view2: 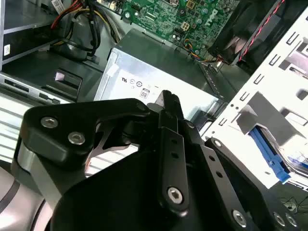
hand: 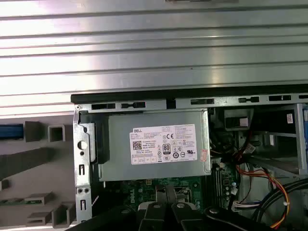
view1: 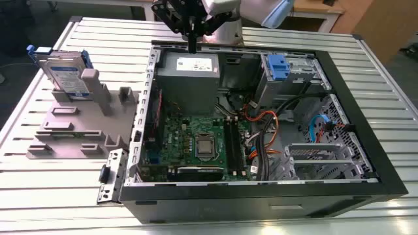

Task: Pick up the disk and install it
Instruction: 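Reach for the disk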

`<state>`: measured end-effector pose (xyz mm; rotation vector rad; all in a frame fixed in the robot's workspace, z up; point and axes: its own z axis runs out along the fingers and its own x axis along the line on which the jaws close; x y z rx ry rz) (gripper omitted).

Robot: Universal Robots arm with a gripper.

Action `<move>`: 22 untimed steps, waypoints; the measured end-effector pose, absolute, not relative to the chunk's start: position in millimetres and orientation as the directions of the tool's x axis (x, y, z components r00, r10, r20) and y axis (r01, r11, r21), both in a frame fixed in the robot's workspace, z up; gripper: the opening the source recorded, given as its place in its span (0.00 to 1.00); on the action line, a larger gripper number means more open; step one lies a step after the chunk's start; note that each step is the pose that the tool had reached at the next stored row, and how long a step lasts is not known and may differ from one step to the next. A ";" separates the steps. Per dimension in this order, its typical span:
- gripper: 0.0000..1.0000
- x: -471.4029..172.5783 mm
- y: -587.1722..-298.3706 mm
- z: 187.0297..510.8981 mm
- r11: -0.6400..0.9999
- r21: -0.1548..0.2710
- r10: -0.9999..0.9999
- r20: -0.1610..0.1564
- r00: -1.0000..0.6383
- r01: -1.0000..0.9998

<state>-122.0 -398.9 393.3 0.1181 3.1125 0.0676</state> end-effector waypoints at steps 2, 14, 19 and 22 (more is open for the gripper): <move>0.11 -123.7 -398.9 393.2 0.996 0.044 0.076 -0.024 -0.997 0.075; 0.11 -131.0 -399.0 392.9 0.996 0.044 0.076 -0.024 -0.997 0.075; 0.11 -134.3 -398.9 392.7 0.996 0.044 0.076 -0.024 -0.997 0.075; 0.11 -135.5 -398.9 392.5 0.996 0.044 0.076 -0.024 -0.997 0.075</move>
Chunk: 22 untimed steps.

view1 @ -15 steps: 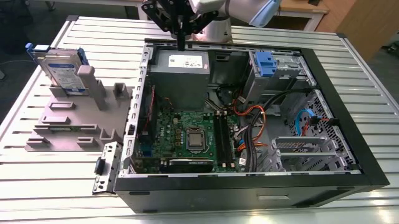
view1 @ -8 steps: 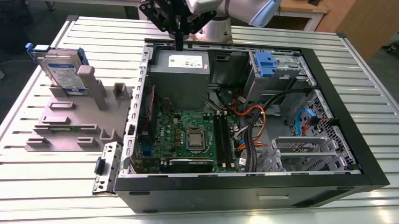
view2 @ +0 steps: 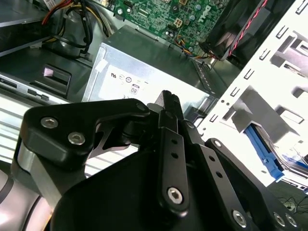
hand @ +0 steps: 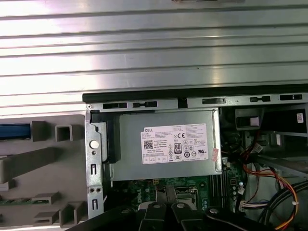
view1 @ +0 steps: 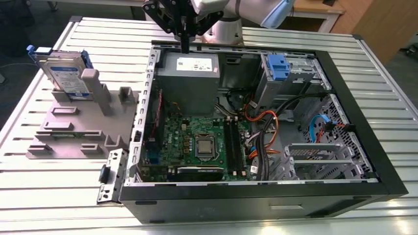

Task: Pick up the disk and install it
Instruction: 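Reach for the disk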

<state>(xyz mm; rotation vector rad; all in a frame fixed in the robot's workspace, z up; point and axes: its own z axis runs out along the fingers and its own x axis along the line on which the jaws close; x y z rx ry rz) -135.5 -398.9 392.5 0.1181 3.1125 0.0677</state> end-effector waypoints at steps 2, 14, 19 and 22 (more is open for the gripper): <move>0.11 -136.5 -398.9 392.4 0.996 0.044 0.076 -0.024 -0.997 0.075; 0.11 -139.5 -398.9 392.2 0.996 0.044 0.076 -0.024 -0.997 0.075; 0.11 -140.6 -398.9 392.2 0.996 0.044 0.076 -0.024 -0.997 0.075; 0.11 -141.0 -398.9 392.2 0.996 0.044 0.076 -0.024 -0.997 0.075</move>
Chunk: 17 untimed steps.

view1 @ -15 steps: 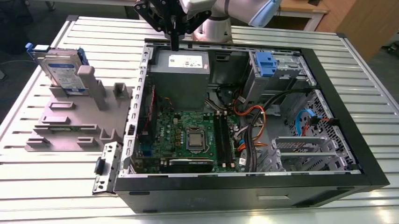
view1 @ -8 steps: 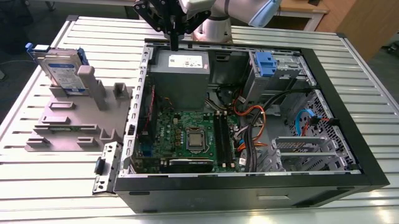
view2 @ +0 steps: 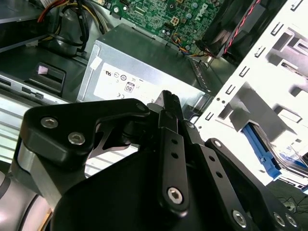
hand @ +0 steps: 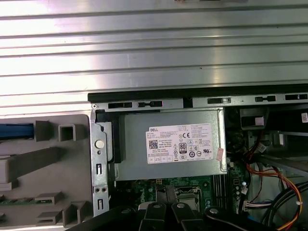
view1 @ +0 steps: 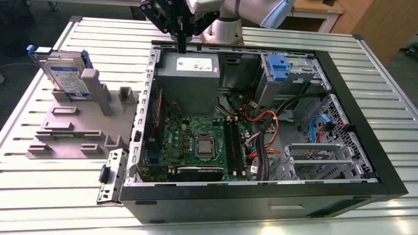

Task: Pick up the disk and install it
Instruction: 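Reach for the disk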

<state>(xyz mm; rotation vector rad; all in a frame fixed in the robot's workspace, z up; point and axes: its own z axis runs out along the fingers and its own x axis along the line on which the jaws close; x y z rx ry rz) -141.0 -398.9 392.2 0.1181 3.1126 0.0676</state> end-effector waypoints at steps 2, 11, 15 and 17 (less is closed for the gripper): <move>0.11 -141.4 -398.9 392.2 0.996 0.044 0.076 -0.024 -0.997 0.075; 0.11 -155.2 -398.9 392.2 0.996 0.044 0.076 -0.024 -0.997 0.075; 0.11 -156.4 -398.9 392.2 0.996 0.044 0.076 -0.024 -0.997 0.075; 0.11 -157.0 -398.9 392.2 0.996 0.044 0.076 -0.024 -0.997 0.075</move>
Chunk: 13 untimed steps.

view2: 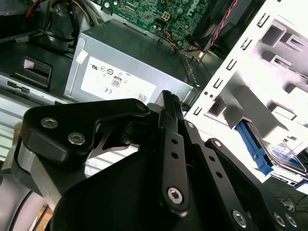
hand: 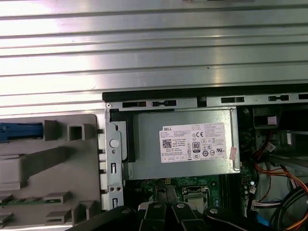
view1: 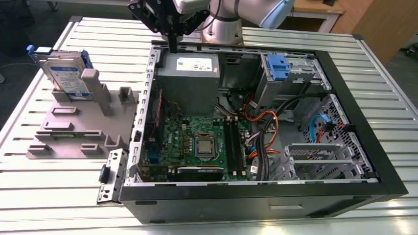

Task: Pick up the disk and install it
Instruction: 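Reach for the disk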

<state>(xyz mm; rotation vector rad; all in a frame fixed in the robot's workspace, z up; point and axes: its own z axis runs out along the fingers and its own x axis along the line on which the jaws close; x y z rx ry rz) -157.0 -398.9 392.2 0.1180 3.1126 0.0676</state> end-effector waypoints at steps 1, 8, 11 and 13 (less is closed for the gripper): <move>0.11 -157.3 -398.9 392.2 0.996 0.044 0.076 -0.024 -0.997 0.075; 0.11 -159.4 -398.9 392.2 0.996 0.044 0.076 -0.024 -0.997 0.075; 0.11 -160.3 -398.9 392.2 0.996 0.044 0.076 -0.024 -0.997 0.075; 0.11 -161.0 -398.9 392.2 0.996 0.044 0.076 -0.024 -0.997 0.075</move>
